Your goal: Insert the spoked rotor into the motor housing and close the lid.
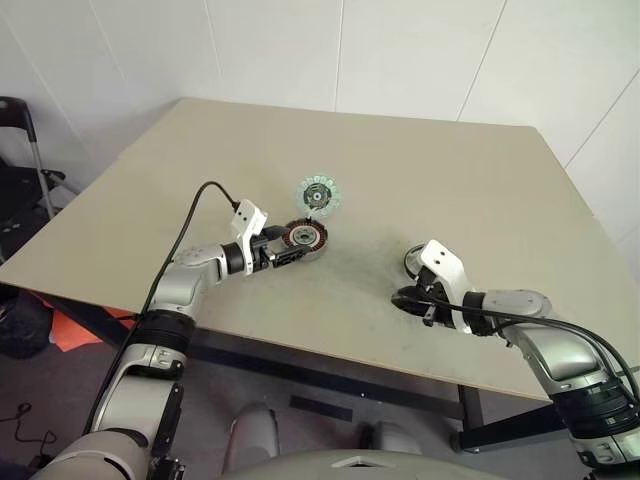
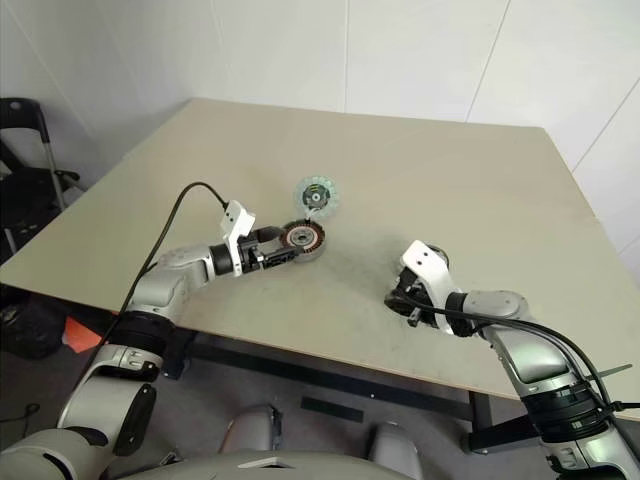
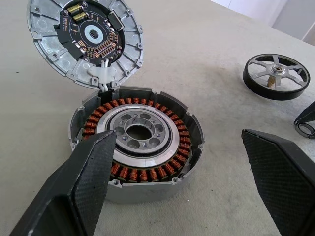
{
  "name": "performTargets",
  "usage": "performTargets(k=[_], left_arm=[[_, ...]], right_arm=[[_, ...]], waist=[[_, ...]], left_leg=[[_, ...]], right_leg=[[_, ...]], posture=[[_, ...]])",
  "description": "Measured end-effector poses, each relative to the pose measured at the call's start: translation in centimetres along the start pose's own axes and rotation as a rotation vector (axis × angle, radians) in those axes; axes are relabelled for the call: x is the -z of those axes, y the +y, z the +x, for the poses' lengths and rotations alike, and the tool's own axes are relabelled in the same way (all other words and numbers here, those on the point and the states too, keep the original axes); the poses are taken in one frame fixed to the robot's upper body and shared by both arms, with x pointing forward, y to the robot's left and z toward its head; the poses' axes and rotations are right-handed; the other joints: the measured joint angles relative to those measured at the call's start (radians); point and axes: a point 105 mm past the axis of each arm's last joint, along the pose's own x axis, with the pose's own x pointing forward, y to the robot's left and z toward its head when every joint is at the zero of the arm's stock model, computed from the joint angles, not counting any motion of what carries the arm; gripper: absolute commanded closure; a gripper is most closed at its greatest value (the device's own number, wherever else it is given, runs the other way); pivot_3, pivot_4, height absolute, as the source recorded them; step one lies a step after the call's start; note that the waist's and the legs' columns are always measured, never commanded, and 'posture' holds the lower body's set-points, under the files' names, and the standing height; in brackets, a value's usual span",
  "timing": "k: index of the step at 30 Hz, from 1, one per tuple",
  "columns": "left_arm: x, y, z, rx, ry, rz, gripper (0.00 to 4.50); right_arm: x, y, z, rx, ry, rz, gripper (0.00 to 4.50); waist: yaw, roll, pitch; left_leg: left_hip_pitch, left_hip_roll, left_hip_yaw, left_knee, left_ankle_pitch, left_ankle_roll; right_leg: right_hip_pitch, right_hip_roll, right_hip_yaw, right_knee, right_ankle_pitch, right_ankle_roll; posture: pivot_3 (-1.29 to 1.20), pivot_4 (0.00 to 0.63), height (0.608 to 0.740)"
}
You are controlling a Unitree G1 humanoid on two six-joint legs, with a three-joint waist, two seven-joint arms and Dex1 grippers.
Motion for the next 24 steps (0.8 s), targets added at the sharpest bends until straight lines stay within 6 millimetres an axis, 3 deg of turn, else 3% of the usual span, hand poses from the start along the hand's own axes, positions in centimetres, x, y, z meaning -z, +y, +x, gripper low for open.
performTargets(k=[2, 5, 8, 13, 16, 18, 20, 24], left_arm=[[0.0, 0.0, 0.0, -0.001, 0.0, 0.0, 0.17], [0.0, 0.0, 0.0, -0.001, 0.001, 0.0, 0.17], [0.0, 0.0, 0.0, -0.002, 0.001, -0.001, 0.17], [0.1, 0.2, -0.1, -0.009, 0.004, -0.004, 0.17], [0.0, 0.3, -0.2, 0.0, 0.009, -0.013, 0.17], [-0.1, 0.4, -0.3, 0.006, 0.017, -0.012, 0.17], [-0.1, 0.9, -0.9, -0.004, 0.031, -0.009, 0.17], [0.0, 1.9, -1.7, -0.04, 0.051, -0.003, 0.17]], right_arm=[[-0.1, 0.2, 0.1, -0.011, -0.006, -0.011, 1.63], [-0.5, 0.4, 0.2, -0.028, -0.026, -0.018, 1.63], [-2.2, 1.6, 0.4, -0.098, -0.097, -0.03, 1.63], [-8.2, 2.8, 0.0, -0.205, -0.266, -0.145, 1.63], [-12.8, 2.0, 0.0, -0.214, -0.363, -0.252, 1.63], [-14.7, 1.2, 0.2, -0.2, -0.361, -0.335, 1.63], [-15.6, 0.6, 1.4, -0.201, -0.32, -0.416, 1.63], [-14.8, -0.6, 5.4, -0.217, -0.177, -0.531, 1.63]], waist=[[0.0, 0.0, 0.0], [-0.001, 0.0, 0.0], [-0.002, 0.0, 0.0], [-0.002, 0.0, 0.0], [-0.003, 0.0, 0.0], [-0.004, 0.0, 0.0], [-0.003, 0.0, 0.0], [-0.006, 0.0, 0.0]], left_leg=[[0.0, 0.0, 0.0, 0.0, 0.0, 0.0], [0.0, 0.0, 0.0, 0.0, 0.0, 0.0], [0.0, 0.0, 0.0, 0.0, 0.0, 0.0], [0.001, 0.0, 0.0, 0.0, 0.0, 0.0], [0.001, 0.0, 0.0, 0.0, 0.0, 0.0], [0.001, 0.0, 0.0, 0.0, 0.0, 0.0], [0.002, 0.001, 0.0, 0.0, 0.0, 0.0], [-0.003, 0.0, 0.0, 0.001, 0.0, 0.0]], right_leg=[[0.0, 0.0, 0.0, 0.0, 0.0, 0.0], [0.0, 0.0, 0.0, 0.0, 0.0, -0.001], [-0.001, 0.0, 0.0, 0.0, 0.0, -0.001], [0.0, 0.0, 0.0, 0.001, 0.001, -0.001], [-0.001, 0.0, 0.0, 0.003, 0.001, -0.001], [-0.001, 0.0, 0.0, 0.003, 0.001, -0.002], [-0.001, 0.0, 0.0, 0.003, 0.001, -0.002], [-0.005, 0.0, -0.001, 0.004, 0.001, -0.003]], posture=[[0.0, 0.0, 0.74], [0.0, 0.0, 0.74], [0.0, 0.0, 0.74], [0.0, 0.0, 0.74], [0.0, 0.0, 0.74], [0.0, 0.0, 0.74], [0.0, 0.0, 0.74], [0.0, 0.0, 0.74]])
